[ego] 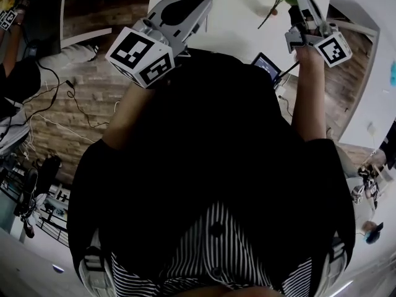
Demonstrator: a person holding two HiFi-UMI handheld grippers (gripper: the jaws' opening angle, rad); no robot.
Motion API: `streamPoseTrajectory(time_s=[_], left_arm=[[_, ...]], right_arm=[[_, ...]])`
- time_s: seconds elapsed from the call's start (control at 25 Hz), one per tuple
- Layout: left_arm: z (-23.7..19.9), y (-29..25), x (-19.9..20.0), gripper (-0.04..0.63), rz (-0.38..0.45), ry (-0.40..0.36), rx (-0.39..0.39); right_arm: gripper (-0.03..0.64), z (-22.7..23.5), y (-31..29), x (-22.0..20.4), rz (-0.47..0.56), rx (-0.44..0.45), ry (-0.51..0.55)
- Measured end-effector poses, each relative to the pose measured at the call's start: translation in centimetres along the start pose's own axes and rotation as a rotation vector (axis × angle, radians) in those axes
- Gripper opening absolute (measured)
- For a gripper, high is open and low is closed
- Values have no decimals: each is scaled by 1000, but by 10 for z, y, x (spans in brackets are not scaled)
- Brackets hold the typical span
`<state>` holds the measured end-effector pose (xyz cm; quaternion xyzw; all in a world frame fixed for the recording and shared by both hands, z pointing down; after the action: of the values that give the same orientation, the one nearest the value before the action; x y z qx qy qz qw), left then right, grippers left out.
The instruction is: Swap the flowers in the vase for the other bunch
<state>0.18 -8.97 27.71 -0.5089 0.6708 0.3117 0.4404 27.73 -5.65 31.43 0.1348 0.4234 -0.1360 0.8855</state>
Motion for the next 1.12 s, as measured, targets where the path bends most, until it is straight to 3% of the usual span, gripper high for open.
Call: streamPoseTrajectory(time_s=[0.12,0.32,0.64,1.12], left_arm=[[5,-10,1,6,-9,-15,-12],[8,-27,1,6,-33,-21,-24],[18,-59,-9,6,-128,-16,-64],[24,-105,-35,6,-261,-30,0]], right_arm=[[14,19,10,29,95,-36,118],[13,44,17,33,146,-59,217],[12,63,23,1,48,-26,289],[13,130,27,-31,56,39,198]])
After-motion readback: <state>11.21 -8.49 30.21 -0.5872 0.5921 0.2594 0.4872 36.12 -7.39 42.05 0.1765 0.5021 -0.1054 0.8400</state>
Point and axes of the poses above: the fingertips, and each gripper's own axes: y backward along the fingers, z to its right, x out of its top, the point moved 5 cm from there along y, backward along the fingers, and after that the axes turned 5 degrees about z, right-handed, at the moved point
